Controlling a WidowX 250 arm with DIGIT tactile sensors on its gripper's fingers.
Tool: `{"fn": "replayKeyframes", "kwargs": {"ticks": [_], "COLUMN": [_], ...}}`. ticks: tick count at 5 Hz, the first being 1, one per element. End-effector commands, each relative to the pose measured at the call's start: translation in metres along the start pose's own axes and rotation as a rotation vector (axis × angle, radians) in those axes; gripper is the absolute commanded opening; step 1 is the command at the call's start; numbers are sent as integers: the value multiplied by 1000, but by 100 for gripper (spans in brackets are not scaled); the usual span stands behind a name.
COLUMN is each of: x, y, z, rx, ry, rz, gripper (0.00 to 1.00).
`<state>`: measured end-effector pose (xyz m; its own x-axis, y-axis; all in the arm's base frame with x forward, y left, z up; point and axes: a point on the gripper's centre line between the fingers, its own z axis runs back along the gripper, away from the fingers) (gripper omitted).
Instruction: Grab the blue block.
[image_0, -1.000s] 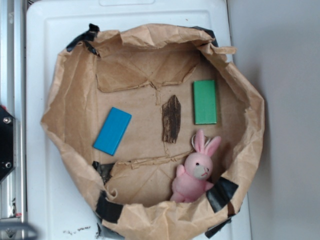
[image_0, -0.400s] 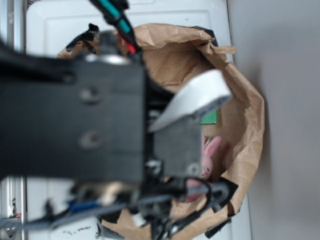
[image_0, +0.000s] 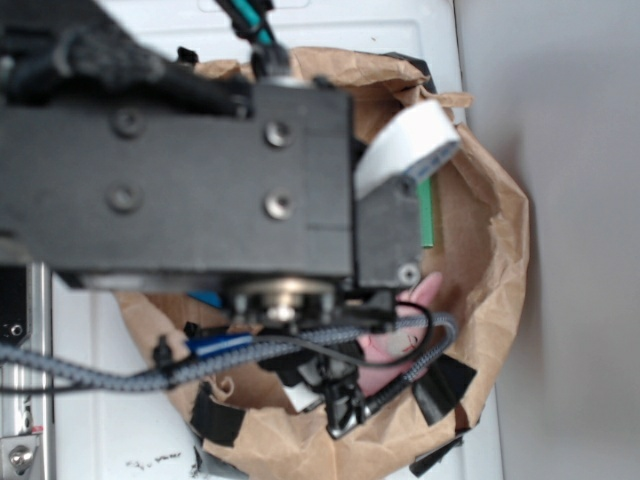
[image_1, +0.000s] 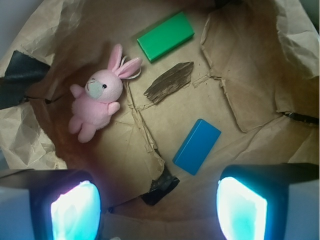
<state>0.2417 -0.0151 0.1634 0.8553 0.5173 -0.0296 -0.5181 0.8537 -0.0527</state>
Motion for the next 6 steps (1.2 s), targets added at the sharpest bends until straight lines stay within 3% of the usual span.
{"fn": "replayKeyframes", "kwargs": {"ticks": [1, 2, 3, 4, 5, 6], "x": [5, 25, 45, 53, 40, 31], "y": [5, 9, 16, 21, 27, 34], "z": [9, -13, -34, -60, -56, -57], "rx": [-21, -46, -96, -110, -115, -65], "ry": [-33, 30, 11, -51, -103, -138], "rz": [4, 39, 66, 121, 92, 162], "gripper": [100, 100, 100, 100, 100, 100]}}
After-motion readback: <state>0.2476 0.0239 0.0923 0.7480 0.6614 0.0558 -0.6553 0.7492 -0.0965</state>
